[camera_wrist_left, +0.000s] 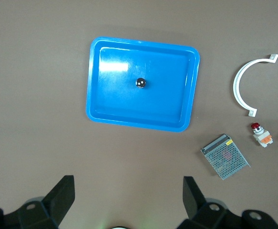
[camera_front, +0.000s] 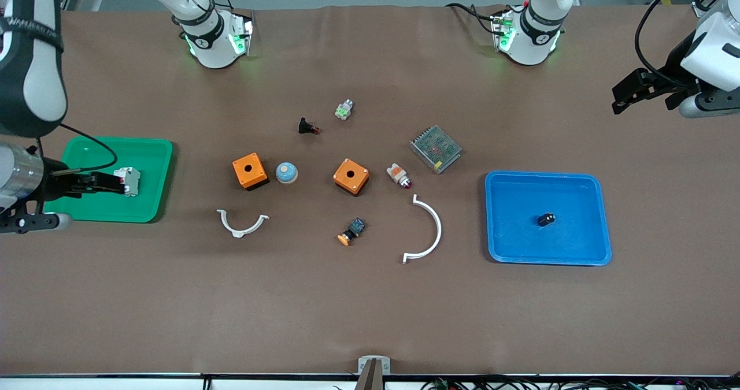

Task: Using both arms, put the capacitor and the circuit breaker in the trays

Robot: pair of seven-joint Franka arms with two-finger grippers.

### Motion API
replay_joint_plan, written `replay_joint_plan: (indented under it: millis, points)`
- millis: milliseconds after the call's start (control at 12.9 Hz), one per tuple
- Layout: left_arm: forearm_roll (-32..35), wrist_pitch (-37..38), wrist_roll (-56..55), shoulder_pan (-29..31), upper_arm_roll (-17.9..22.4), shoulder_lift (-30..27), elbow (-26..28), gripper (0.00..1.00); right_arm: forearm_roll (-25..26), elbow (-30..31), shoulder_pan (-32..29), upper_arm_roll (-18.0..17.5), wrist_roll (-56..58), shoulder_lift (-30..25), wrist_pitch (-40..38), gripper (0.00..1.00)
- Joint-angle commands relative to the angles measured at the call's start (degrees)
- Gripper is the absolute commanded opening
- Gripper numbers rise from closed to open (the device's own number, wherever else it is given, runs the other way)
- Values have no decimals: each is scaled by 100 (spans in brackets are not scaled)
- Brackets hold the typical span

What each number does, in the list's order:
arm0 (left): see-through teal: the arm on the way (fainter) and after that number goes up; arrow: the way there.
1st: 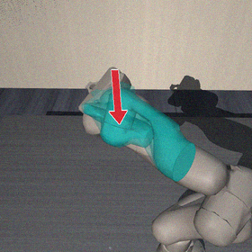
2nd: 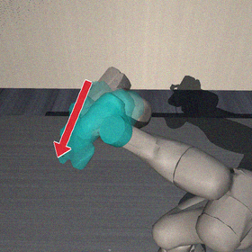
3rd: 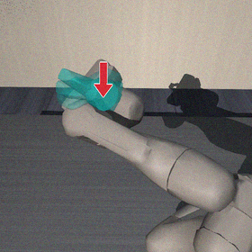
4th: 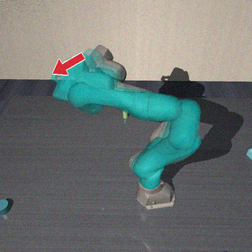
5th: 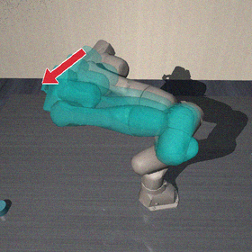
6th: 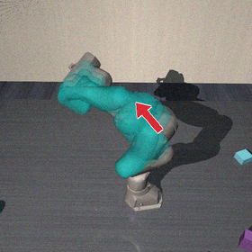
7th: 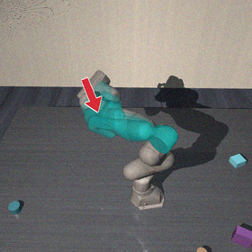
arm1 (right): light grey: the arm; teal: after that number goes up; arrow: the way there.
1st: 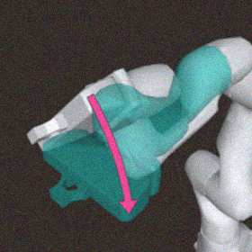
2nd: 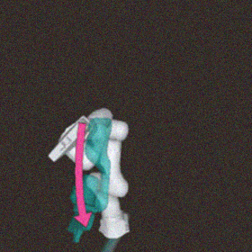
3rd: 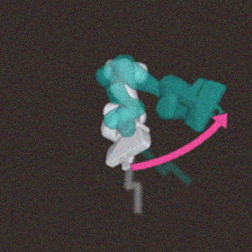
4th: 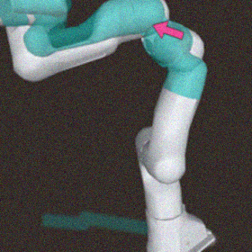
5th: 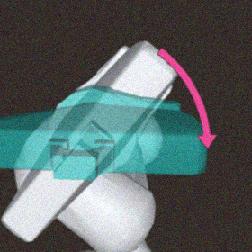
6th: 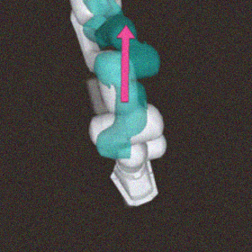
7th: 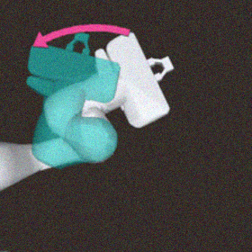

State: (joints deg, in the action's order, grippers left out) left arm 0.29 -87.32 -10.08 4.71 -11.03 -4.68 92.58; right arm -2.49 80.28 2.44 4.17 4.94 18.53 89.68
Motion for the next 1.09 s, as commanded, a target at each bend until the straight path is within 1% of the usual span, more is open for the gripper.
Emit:
replay_joint_plan:
  millis: [0,155,388,621,776,1009]
  points:
    - [50,66,-2,74,-75,-112,32,100,-103,-355,221,-4,-554,-269,-529,100]
    - [59,66,-11,65,-75,-95,41,100,-94,-355,257,31,-512,-682,-539,100]
    - [50,57,-11,65,-83,-86,41,100,-6,-582,99,75,-301,-728,-539,100]
    - [51,66,-29,56,-154,-86,41,100,-93,-382,-68,58,-292,-746,-487,100]
    - [50,66,-37,39,-154,-86,41,100,-15,-407,-25,40,-301,-746,-469,100]
    - [50,66,-20,65,-171,-86,32,100,-32,-408,-16,22,-309,-746,-626,100]
